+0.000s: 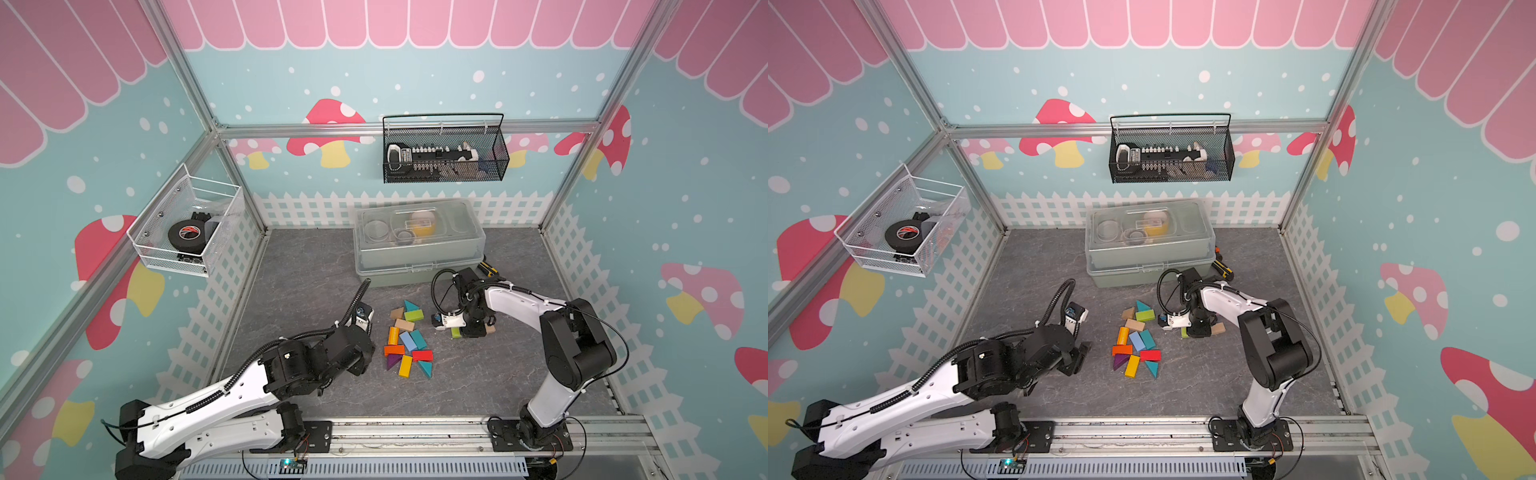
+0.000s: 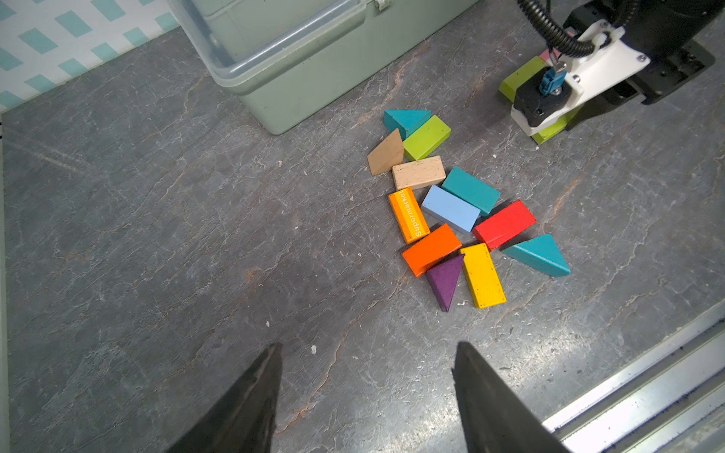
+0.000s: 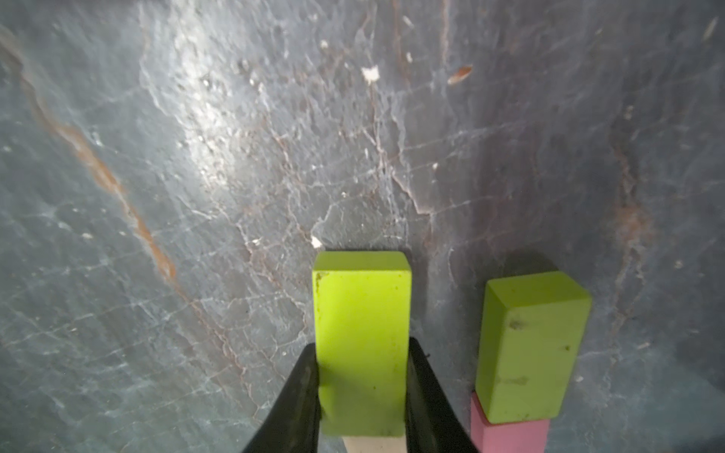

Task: Assemble a piece of candy with building blocks
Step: Assemble the building block at the center of the board.

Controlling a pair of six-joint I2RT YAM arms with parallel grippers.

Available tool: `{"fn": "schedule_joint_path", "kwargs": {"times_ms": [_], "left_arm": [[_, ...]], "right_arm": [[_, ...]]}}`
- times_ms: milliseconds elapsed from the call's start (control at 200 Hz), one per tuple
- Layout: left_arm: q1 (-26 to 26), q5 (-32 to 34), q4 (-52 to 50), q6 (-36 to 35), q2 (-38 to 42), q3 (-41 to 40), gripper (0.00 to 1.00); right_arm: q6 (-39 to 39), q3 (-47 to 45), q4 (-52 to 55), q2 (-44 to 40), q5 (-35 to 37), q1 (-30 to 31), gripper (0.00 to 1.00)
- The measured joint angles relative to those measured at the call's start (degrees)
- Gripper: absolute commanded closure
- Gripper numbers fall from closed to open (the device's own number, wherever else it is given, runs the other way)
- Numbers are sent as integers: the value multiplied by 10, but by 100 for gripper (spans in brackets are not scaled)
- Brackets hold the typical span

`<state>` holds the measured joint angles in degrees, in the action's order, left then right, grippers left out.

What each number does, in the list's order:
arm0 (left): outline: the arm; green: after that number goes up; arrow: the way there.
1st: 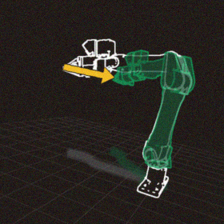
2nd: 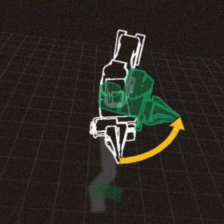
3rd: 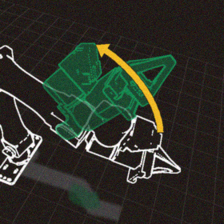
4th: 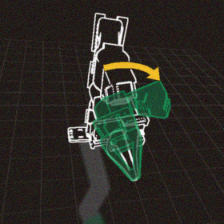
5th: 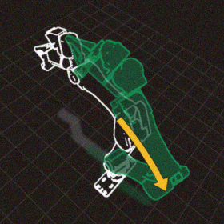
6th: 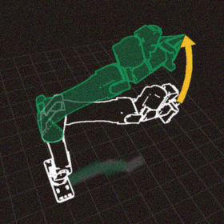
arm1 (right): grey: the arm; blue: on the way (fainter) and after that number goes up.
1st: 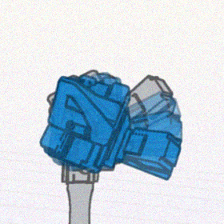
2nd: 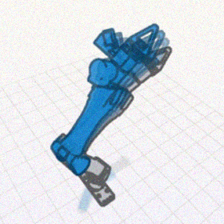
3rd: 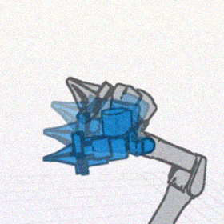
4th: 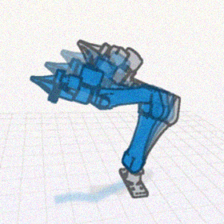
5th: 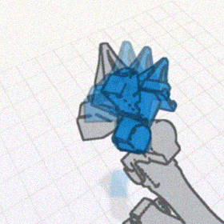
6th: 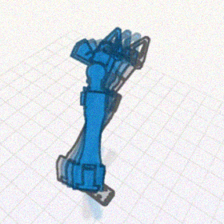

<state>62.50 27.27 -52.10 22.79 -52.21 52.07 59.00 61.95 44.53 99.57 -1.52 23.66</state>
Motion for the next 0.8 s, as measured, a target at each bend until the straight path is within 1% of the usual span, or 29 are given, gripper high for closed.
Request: {"fn": "schedule_joint_path", "kwargs": {"times_ms": [315,800], "left_arm": [[0,0,0,0,-1,0,31],[1,0,0,0,-4,0,31]], "right_arm": [[8,0,-4,8,-5,-13,69],[19,0,-15,8,5,-30,64]]}}
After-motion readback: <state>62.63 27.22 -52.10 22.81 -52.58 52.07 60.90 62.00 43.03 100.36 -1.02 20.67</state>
